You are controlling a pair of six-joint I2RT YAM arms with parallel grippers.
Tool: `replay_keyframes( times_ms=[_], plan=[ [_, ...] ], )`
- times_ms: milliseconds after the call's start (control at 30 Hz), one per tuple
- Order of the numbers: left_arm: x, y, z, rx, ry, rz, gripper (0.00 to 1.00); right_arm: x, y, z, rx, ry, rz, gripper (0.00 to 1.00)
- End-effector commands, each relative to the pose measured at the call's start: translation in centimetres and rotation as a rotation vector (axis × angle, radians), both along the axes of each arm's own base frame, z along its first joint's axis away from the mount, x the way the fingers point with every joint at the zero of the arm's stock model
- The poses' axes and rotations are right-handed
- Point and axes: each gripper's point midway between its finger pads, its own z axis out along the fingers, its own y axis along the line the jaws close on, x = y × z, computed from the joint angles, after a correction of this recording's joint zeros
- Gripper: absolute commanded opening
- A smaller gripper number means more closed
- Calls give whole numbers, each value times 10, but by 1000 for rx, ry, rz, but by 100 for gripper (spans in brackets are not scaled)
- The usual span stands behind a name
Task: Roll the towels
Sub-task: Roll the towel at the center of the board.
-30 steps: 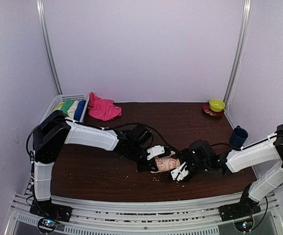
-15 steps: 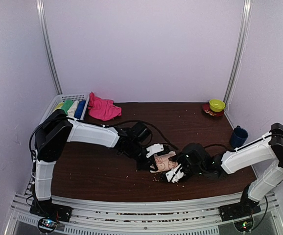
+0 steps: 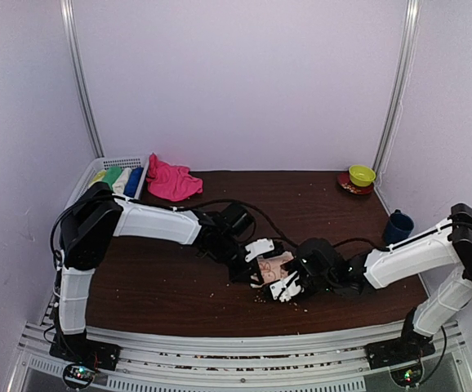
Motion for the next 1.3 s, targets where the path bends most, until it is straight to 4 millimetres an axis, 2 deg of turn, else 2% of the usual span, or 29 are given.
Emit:
replay_keyframes(
  times_ms=[0,133,267,367,500,667,1067,1267],
  plan=[
    [5,29,-47,178,24,79,8,0,3,-3,5,54,-58,44],
    [12,29,-44,181,-6,104,13,-1,4,-8,-13,83,-73,23],
    [19,30,-30,159,-56,135,25,-5,1,-18,-38,126,-76,6],
    [27,34,-12,132,-122,173,38,-8,1,-23,-37,168,-79,1],
    [44,45,20,83,-229,271,51,-7,5,-23,-21,235,-90,0],
    [58,69,53,7,-332,440,60,-8,9,-24,-1,335,-106,0],
    [50,116,64,-131,-312,732,61,4,16,-28,59,632,-225,0],
    [38,112,79,-162,-420,706,62,7,20,-33,83,853,-302,0]
  ],
)
